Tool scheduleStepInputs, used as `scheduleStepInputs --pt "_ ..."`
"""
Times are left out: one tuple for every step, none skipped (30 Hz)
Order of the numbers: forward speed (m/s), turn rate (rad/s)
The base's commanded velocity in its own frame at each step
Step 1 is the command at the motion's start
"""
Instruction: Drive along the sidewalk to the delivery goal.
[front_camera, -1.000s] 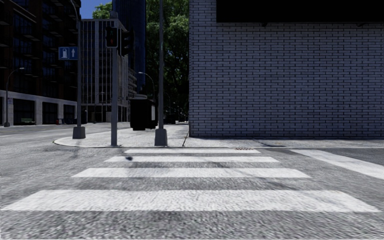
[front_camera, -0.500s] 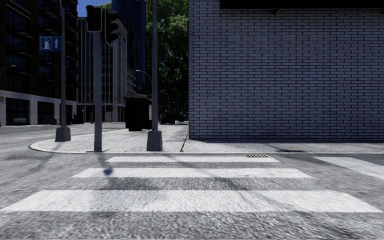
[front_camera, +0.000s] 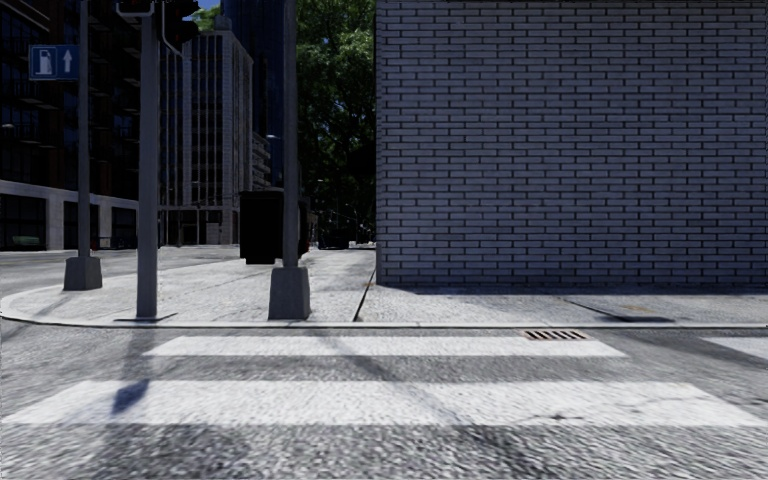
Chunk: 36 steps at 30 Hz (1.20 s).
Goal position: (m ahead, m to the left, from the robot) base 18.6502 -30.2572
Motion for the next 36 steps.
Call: scheduleStepInputs --pt "2.0 0.0" --pt "2.0 0.0" --pt "2.0 0.0" --pt "2.0 0.0" --pt "2.0 0.0" --pt "2.0 0.0" --pt "2.0 0.0" --pt "2.0 0.0" --pt "2.0 0.0" --pt "2.0 0.0" --pt "2.0 0.0" --pt "2.0 0.0" --pt "2.0 0.0" --pt "2.0 0.0" --pt "2.0 0.0" --pt "2.0 0.0" --pt "2.0 0.0" --pt "2.0 0.0" --pt "2.0 0.0" --pt "2.0 0.0" --pt "2.0 0.0" --pt "2.0 0.0" --pt "2.0 0.0" --pt "1.66 0.0" --pt "1.66 0.0" --pt "1.0 0.0" --pt "0.88 0.0" --pt "0.84 0.0" --pt "0.83 -0.05" --pt "0.83 -0.05" --pt "0.82 -0.21" --pt "0.82 -0.35" --pt "0.82 -0.44" --pt "0.82 -0.44" --pt "0.82 -0.49" --pt "0.82 -0.51"
